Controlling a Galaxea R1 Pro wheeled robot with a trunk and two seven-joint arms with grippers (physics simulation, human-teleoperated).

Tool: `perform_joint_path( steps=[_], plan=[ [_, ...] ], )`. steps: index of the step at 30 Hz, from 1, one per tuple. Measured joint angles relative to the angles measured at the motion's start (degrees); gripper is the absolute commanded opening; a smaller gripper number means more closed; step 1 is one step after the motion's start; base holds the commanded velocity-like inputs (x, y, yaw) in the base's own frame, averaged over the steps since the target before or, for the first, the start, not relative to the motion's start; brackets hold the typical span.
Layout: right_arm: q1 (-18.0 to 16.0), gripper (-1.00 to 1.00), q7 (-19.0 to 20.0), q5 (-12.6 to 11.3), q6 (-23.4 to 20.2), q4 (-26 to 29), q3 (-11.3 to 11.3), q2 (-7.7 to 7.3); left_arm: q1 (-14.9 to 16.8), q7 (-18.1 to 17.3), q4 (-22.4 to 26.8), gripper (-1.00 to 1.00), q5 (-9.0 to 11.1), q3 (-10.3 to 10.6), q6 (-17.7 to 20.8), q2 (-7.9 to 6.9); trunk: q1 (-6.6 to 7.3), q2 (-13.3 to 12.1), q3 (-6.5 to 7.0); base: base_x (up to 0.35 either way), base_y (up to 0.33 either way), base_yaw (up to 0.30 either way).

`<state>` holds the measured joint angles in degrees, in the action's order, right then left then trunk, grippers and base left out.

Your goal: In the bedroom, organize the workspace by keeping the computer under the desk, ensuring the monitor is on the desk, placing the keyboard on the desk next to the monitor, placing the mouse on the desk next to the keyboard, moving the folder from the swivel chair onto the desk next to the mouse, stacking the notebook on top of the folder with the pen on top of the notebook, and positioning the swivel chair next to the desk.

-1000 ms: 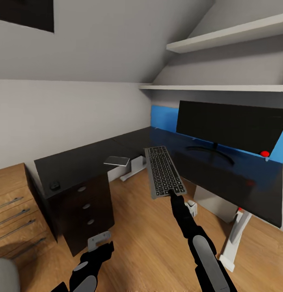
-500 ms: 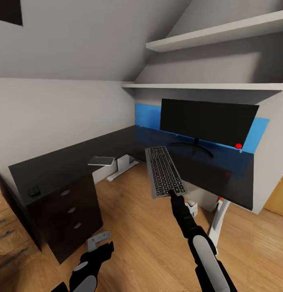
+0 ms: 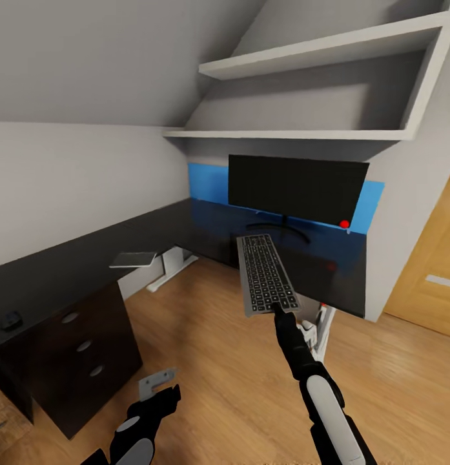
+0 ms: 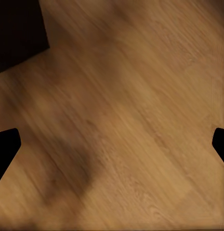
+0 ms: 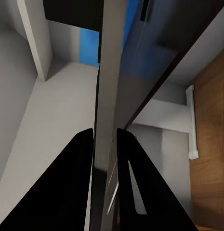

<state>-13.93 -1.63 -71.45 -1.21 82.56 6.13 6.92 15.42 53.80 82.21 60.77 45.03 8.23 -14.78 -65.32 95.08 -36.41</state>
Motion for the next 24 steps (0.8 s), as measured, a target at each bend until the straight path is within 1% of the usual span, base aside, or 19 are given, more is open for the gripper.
perform_joint_path(
  steps=[24],
  plan=[
    [0.0,-1.0,0.1,-0.3,0.7,-0.1,-0.1,0.1,0.0,0.1,0.0,1.0,-0.1,0.1,0.0,-0.02,0.0,0.0,-0.87,0.0,0.0,-0.255]
  ],
)
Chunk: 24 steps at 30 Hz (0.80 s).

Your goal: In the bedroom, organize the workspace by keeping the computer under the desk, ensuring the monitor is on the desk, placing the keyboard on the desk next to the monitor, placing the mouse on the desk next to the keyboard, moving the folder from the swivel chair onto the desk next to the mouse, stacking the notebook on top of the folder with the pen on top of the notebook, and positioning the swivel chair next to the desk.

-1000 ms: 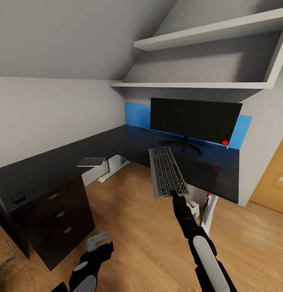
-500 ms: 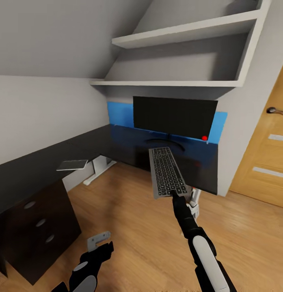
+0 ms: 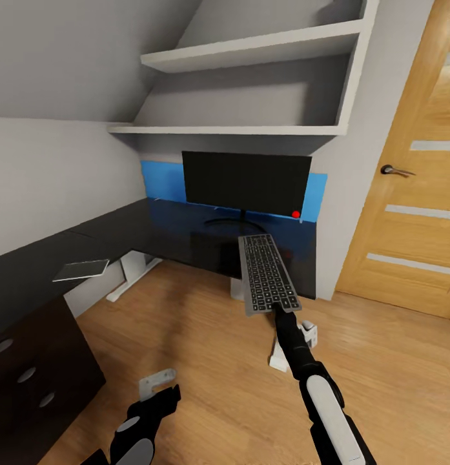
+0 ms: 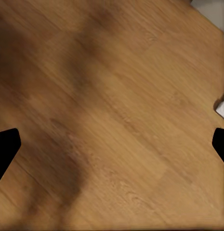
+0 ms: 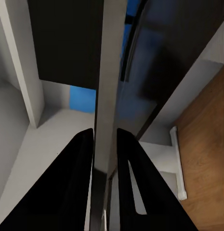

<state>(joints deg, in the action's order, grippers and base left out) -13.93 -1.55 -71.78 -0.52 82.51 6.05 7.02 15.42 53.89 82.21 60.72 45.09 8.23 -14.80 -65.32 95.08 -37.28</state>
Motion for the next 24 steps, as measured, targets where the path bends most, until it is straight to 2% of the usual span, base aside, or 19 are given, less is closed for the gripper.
perform_joint_path(
  steps=[12,24],
  plan=[
    [0.0,-1.0,0.0,0.1,0.0,0.0,-0.1,-0.01,0.0,0.0,0.0,1.0,0.0,0.0,0.0,0.0,0.0,0.0,-0.42,0.012,0.0,-0.255],
    [0.0,-1.0,0.0,0.1,0.0,0.0,-0.2,-0.01,0.0,-0.2,0.0,1.0,0.0,0.0,0.0,0.09,0.03,0.0,-0.85,0.278,0.0,-0.255]
  ],
)
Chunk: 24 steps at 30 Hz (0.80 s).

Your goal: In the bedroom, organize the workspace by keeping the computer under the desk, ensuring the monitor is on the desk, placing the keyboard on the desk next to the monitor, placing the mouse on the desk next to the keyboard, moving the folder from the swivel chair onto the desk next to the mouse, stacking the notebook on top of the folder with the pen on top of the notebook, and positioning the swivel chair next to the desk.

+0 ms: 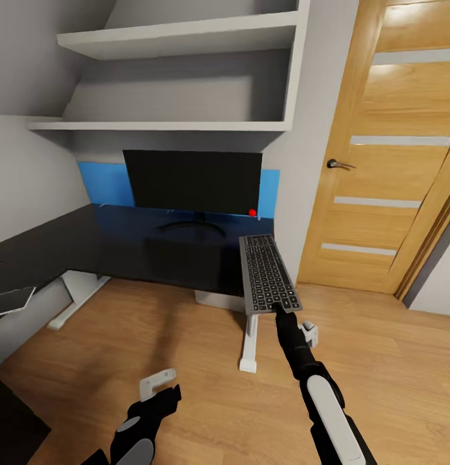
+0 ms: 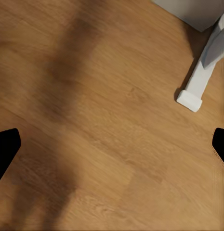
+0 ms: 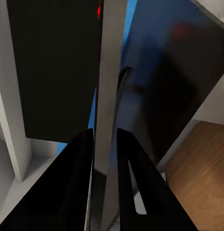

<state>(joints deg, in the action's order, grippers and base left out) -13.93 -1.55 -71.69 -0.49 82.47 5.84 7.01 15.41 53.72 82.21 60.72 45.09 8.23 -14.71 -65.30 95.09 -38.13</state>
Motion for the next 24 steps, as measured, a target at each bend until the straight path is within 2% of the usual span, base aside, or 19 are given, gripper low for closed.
perform_joint_path(
  steps=[6,24],
  plan=[
    [0.0,-1.0,0.1,0.0,0.0,0.0,-0.1,0.0,0.0,0.0,0.0,1.0,0.0,0.0,0.0,0.0,-0.02,0.0,-0.21,0.132,0.0,-0.255],
    [0.0,-1.0,0.1,0.0,0.1,0.0,-0.4,-0.08,0.0,0.0,0.0,1.0,0.0,0.0,0.0,0.0,-0.03,0.0,-0.85,0.003,0.0,-0.255]
  ],
)
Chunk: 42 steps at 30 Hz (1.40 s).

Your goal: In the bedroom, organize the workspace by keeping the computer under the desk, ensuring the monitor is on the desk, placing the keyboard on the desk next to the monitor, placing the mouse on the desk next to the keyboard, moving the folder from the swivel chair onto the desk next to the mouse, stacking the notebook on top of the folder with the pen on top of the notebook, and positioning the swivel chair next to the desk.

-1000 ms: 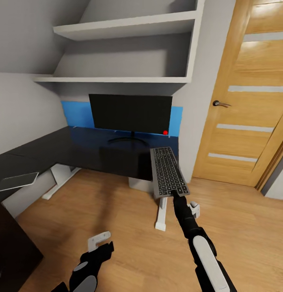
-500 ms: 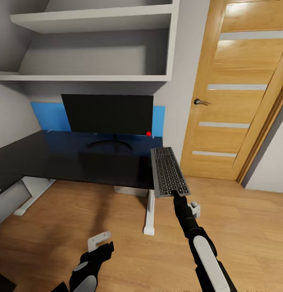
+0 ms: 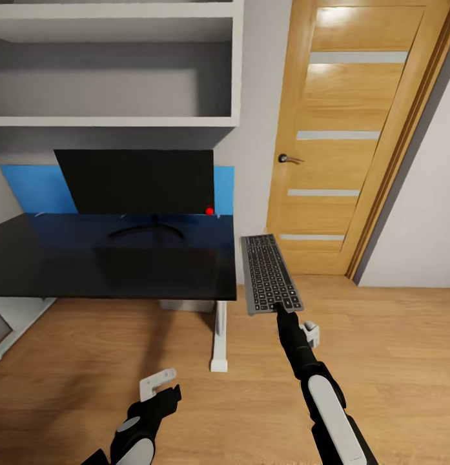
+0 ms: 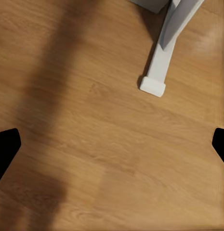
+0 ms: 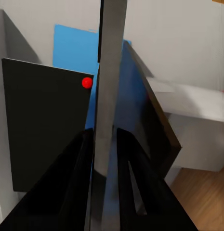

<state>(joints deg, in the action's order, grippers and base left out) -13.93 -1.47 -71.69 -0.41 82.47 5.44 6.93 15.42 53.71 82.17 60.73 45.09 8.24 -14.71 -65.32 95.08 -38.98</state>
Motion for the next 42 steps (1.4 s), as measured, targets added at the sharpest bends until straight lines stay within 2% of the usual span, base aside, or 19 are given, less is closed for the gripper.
perform_joint_path(
  steps=[9,19,33,42],
  plan=[
    [0.0,-1.0,0.0,0.0,0.0,0.0,-0.1,-0.01,0.0,0.1,0.0,1.0,0.0,0.0,0.0,0.0,0.02,0.0,-0.32,0.065,0.056,-0.255],
    [0.0,-1.0,0.0,0.0,0.0,0.0,0.0,-0.03,0.0,0.1,0.0,1.0,0.0,0.0,0.1,0.0,0.01,0.0,-0.67,0.167,0.26,-0.241],
    [0.0,-1.0,0.2,0.1,-0.2,0.1,0.5,-0.1,0.0,-0.1,0.0,1.0,0.0,0.0,0.1,0.02,0.0,0.0,-0.73,0.01,0.321,-0.019],
    [0.0,-1.0,0.2,-0.1,-0.2,0.1,0.4,-0.09,0.0,-0.1,0.0,1.0,0.1,0.0,0.1,-0.01,0.01,0.0,-0.73,0.052,0.096,0.0]
  ],
)
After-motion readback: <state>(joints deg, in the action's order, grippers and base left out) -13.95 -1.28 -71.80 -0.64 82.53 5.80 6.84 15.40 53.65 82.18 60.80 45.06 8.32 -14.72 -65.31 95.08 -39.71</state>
